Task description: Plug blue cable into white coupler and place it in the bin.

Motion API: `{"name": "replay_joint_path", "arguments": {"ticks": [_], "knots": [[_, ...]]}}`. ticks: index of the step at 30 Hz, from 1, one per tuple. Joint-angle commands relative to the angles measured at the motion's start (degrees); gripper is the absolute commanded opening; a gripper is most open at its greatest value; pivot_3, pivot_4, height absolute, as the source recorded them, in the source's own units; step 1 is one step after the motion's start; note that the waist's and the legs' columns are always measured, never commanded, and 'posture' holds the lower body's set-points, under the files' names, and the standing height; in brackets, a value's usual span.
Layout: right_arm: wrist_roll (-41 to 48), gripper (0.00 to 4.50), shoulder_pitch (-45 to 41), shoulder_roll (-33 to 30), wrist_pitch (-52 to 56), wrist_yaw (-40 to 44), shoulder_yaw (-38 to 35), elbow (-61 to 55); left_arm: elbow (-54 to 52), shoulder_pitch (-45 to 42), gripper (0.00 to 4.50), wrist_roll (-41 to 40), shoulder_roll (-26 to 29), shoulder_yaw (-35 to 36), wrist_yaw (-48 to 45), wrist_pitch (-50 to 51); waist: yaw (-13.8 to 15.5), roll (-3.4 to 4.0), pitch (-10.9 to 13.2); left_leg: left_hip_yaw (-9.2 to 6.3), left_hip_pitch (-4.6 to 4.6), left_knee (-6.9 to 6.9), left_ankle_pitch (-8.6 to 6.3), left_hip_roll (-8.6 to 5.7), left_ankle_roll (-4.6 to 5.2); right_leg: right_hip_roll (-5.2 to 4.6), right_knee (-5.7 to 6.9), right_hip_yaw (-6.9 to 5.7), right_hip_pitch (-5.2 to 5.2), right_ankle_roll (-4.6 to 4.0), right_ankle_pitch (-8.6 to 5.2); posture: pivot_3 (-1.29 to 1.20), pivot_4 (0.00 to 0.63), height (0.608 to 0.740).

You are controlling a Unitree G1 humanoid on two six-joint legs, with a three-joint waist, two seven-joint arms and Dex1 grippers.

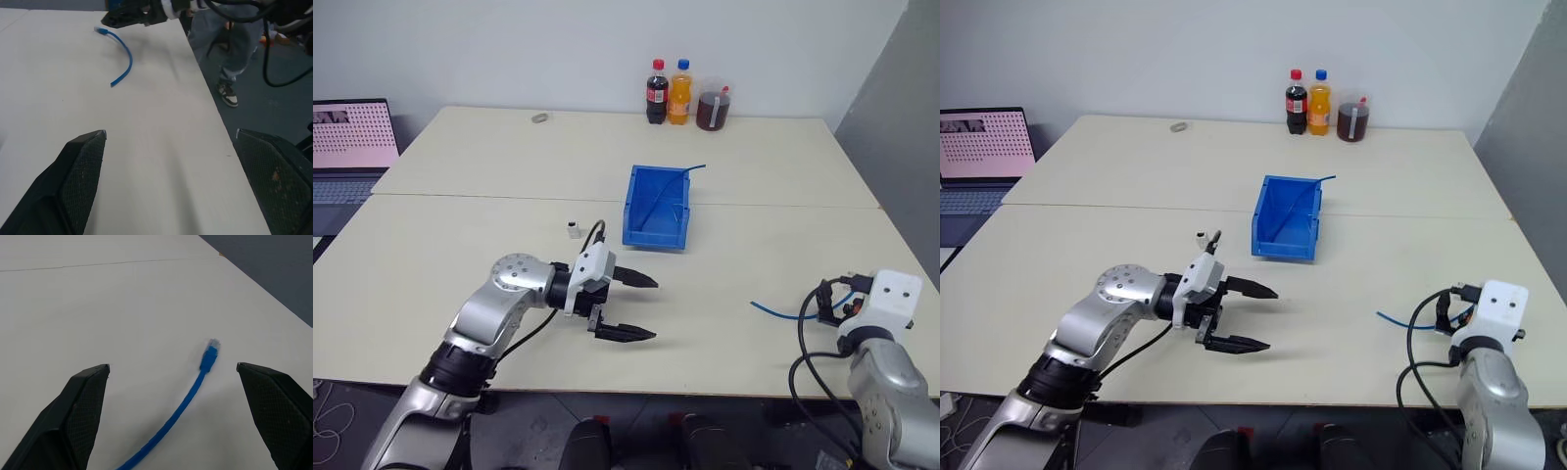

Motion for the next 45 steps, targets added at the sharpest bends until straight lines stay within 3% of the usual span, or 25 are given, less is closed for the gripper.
{"name": "replay_joint_path", "arguments": {"ticks": [1,10,13,26,29,45], "knots": [[1.05,4.42,-3.49,0.62,4.37,-1.3,-3.78,2.23,1.08,-2.1,4.5,0.66,-1.08,-0.38,-1.79,-1.81,-0.01,0.0,0.0,-0.01,-0.02,-0.01,0.0,0.0,0.0,0.01,0.0,-0.01,-0.01,-0.01,-0.01,0.0,0.15,0.74],[1.38,4.42,-8.36,0.73,8.14,-1.97,-7.13,8.97,2.93,-3.37,4.5,1.79,-2.69,-0.21,-2.78,-2.26,-0.04,0.04,0.01,0.01,-0.11,-0.06,-0.01,-0.01,0.01,0.01,0.01,0.01,-0.12,-0.03,-0.02,0.0,0.15,0.74],[1.33,3.96,-9.03,0.65,7.42,-1.95,-7.27,10.84,3.56,-3.37,4.5,2.33,-3.3,-0.25,-2.11,-2.46,-0.06,0.04,0.01,0.01,-0.11,-0.06,0.0,-0.01,0.01,0.01,0.01,0.01,-0.12,-0.03,-0.02,0.0,0.15,0.74],[1.67,0.93,-10.49,2.4,7.04,-3.42,-10.48,12.34,4.82,-3.48,4.5,4.15,-4.28,0.39,-0.93,-4.12,-0.11,0.05,0.01,0.0,-0.11,-0.05,0.0,-0.01,0.01,0.01,0.02,0.01,-0.11,-0.02,-0.01,0.0,0.15,0.74],[1.79,0.03,-10.58,2.41,7.03,-3.53,-10.91,12.22,5.15,-3.24,4.5,4.72,-4.86,0.54,-0.18,-4.95,-0.1,0.05,0.01,0.0,-0.11,-0.05,0.0,-0.01,0.01,0.01,0.02,0.01,-0.11,-0.02,-0.02,0.0,0.15,0.74],[1.65,0.03,-11.94,-0.08,7.05,-2.52,-10.77,11.29,6.97,-2.56,4.5,5.86,-6.09,0.57,1.03,-7.93,-0.12,0.06,0.01,0.01,-0.11,-0.06,0.0,-0.01,0.01,0.02,0.02,0.02,-0.12,-0.02,-0.02,0.0,0.15,0.74]]}}
